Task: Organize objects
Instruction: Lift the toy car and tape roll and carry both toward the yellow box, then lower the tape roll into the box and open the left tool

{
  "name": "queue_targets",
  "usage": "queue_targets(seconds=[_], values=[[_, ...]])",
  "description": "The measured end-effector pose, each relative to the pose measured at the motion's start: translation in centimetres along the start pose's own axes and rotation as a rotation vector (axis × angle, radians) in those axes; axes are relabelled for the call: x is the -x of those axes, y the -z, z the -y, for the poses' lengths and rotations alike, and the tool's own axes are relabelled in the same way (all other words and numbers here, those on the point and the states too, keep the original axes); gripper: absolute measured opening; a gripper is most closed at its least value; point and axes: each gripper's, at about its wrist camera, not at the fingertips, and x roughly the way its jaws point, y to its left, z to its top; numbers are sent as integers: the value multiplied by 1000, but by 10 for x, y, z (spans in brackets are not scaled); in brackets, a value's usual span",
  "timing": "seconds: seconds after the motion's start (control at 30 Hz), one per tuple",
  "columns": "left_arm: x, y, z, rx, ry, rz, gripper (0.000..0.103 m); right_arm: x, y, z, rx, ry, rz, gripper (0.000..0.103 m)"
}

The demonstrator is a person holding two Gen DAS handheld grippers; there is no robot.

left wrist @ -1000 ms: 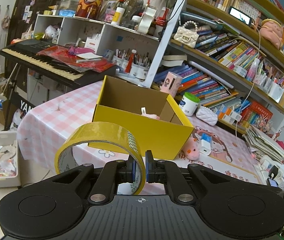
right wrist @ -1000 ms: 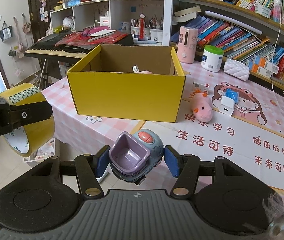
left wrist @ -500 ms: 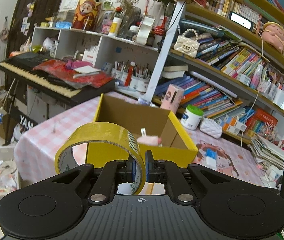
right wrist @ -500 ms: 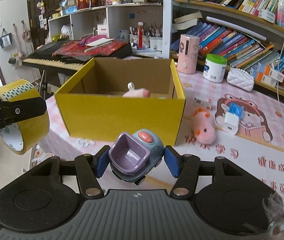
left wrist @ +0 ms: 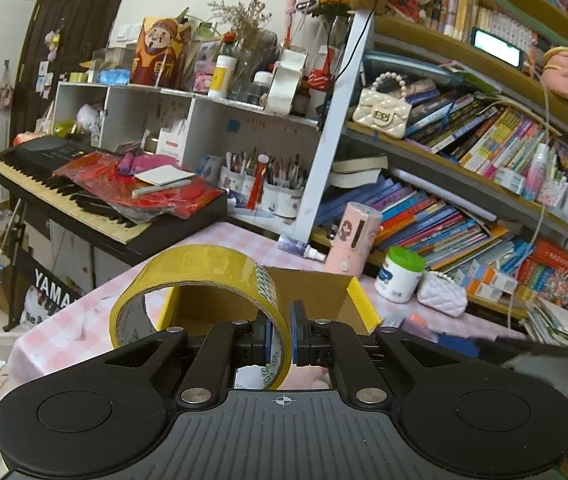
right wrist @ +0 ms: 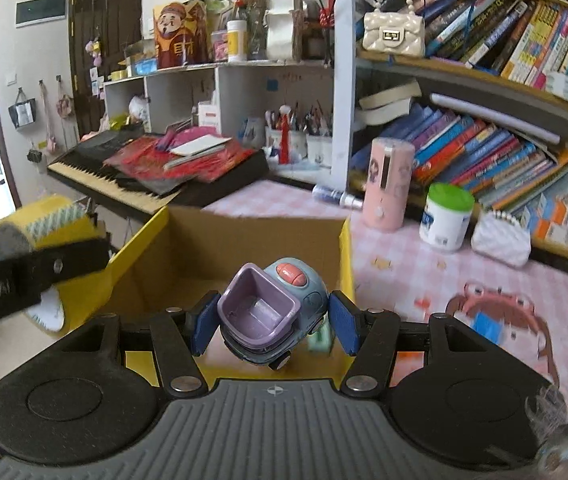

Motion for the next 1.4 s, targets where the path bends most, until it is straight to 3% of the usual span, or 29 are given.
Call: queue_targets(seconds=[0.2, 0.47, 0.87, 1.3, 1.4], values=[[-38, 1, 6, -26, -20, -62, 8, -35, -19, 27, -34, 18, -13, 56], [-84, 14, 7, -19, -53, -197, 8, -71, -30, 34, -2, -25, -47, 56], [-108, 31, -3, 22, -110, -315, 11, -121, -33, 21, 73, -118, -179, 56], [-108, 33, 1, -9, -127, -319, 16, -151, -31, 5, 150, -151, -273, 56], [-106, 33, 4, -21, -127, -317, 22, -155, -30, 4, 160, -154, -297, 56]])
